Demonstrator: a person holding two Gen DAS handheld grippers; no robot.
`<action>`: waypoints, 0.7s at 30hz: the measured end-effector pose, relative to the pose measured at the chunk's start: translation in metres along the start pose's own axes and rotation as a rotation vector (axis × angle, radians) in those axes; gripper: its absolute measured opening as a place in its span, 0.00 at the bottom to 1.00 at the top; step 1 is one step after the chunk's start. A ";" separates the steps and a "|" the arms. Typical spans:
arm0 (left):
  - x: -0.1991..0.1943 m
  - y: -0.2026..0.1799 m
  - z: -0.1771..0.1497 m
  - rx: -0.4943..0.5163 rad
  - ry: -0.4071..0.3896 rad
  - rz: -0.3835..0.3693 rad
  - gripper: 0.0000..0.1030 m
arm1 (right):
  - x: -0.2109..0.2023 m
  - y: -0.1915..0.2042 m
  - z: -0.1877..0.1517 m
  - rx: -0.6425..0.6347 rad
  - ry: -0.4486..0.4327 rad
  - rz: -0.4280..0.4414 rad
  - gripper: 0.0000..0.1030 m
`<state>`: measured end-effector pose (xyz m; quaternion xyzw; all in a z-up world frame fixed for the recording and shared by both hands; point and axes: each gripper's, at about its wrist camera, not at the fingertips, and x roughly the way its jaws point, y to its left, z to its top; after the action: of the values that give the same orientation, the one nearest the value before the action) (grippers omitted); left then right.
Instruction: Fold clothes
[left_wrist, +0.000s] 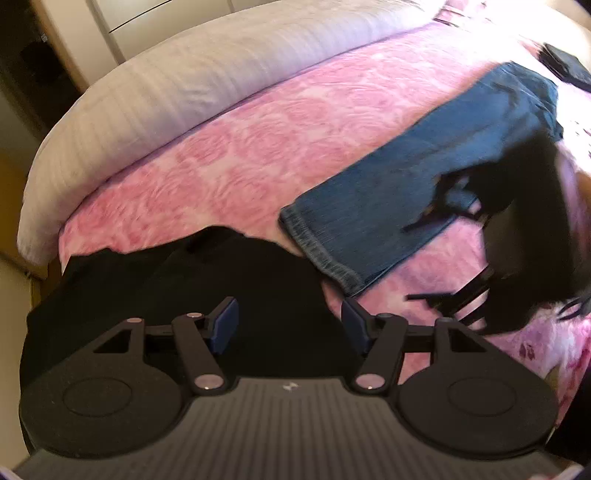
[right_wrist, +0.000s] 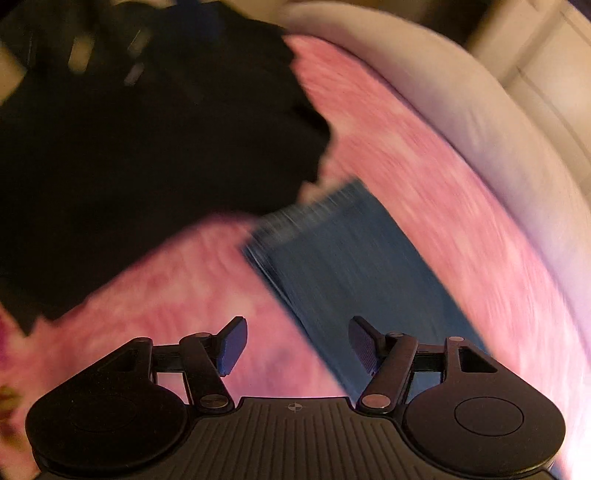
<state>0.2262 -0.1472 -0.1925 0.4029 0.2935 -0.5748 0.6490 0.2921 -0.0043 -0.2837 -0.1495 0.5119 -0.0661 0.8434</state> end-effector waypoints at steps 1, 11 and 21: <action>0.001 0.003 -0.004 -0.012 0.001 0.003 0.57 | 0.010 0.009 0.003 -0.051 -0.013 -0.022 0.62; 0.016 0.016 -0.031 -0.081 0.035 0.020 0.57 | 0.060 0.017 0.001 -0.229 -0.082 -0.081 0.35; 0.019 -0.019 0.015 0.003 -0.023 -0.014 0.57 | -0.026 -0.084 0.007 0.189 -0.212 -0.040 0.18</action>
<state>0.2091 -0.1697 -0.2045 0.3950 0.2880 -0.5845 0.6476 0.2896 -0.0752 -0.2320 -0.0858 0.4082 -0.1147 0.9016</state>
